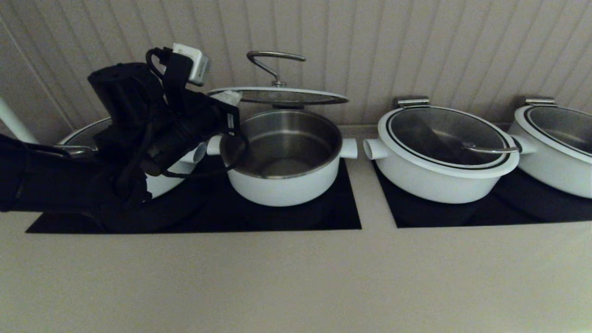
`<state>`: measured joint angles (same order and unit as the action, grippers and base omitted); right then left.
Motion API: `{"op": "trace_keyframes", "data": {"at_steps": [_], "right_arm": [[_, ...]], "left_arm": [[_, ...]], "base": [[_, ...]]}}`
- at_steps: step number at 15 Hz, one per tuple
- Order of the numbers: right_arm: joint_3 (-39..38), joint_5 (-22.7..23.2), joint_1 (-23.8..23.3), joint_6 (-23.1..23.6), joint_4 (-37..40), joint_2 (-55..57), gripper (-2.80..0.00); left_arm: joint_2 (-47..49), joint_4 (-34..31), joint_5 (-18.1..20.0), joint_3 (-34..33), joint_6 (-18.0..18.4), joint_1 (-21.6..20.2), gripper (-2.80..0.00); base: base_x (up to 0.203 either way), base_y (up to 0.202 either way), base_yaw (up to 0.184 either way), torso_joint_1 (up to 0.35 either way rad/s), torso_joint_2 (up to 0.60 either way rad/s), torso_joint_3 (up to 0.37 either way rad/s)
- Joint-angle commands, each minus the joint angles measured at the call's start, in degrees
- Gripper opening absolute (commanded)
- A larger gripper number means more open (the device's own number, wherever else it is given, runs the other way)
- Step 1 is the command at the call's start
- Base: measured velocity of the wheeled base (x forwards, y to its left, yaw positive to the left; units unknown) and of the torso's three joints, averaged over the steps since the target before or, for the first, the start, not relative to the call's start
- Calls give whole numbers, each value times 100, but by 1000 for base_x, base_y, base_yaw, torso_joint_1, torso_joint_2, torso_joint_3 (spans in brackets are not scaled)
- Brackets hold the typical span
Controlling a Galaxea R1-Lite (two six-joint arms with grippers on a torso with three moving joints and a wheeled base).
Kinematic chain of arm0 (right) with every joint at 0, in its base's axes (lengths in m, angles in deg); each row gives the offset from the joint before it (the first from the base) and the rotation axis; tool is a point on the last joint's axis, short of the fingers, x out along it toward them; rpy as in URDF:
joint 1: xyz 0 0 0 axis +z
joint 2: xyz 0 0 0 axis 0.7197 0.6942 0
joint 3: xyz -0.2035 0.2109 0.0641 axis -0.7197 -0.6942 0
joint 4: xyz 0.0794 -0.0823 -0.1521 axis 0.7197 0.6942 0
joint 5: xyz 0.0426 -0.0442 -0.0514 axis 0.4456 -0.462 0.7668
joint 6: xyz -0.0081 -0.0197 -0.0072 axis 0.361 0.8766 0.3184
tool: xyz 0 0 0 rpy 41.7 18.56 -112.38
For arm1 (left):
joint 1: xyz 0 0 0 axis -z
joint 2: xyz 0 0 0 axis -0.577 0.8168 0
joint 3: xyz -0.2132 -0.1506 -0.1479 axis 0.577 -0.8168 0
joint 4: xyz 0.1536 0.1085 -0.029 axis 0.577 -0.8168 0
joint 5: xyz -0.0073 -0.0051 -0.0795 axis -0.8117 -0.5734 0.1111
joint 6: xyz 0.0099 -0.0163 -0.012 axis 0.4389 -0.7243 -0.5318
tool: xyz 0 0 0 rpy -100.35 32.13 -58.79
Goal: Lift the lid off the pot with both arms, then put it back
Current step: Open the pot lid completely
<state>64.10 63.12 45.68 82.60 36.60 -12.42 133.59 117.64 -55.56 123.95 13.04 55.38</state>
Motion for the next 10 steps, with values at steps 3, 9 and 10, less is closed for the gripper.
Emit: {"op": "trace_keyframes", "data": {"at_steps": [3,9,10], "right_arm": [[0,5,0,4,-1,7,-280],[0,5,0,4,-1,7,-280],[0,5,0,4,-1,7,-280]], "left_arm": [[195,504,2,93,23,-1,-280],[304,512,-6,466,18,-1,-280],[343,512,-6,559,23,-1,-280]], "base": [[0,0,0,0,0,0],[0,0,0,0,0,0],[0,0,0,0,0,0]]}}
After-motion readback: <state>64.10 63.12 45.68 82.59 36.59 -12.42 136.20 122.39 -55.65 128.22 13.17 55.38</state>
